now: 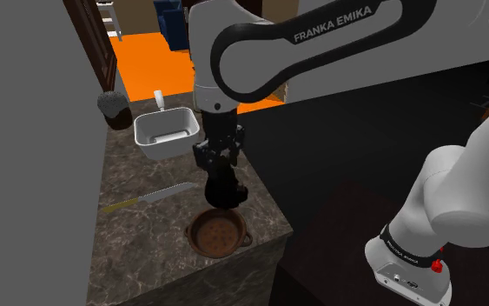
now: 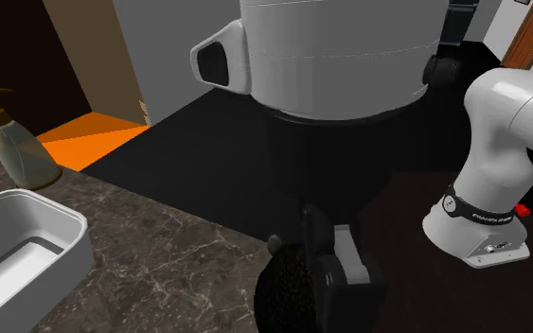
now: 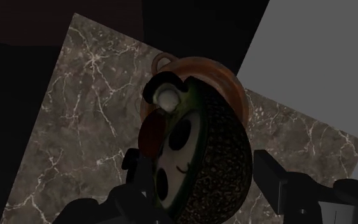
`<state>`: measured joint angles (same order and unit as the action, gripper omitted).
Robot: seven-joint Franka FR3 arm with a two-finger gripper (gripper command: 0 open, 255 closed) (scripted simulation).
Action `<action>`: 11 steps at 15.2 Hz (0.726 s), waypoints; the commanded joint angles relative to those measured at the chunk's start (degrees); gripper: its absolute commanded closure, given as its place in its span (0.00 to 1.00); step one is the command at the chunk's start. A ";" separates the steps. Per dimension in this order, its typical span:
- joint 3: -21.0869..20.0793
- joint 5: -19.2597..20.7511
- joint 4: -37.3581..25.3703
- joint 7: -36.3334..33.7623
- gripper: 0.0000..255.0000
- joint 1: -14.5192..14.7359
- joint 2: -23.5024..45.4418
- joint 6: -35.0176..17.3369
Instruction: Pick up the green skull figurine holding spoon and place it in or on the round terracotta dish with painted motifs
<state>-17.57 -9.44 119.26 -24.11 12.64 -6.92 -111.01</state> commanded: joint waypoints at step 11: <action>-2.75 1.23 -0.55 -4.75 1.00 1.97 5.47 -5.38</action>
<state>-20.27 -8.25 118.26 -28.83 14.57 -1.71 -115.59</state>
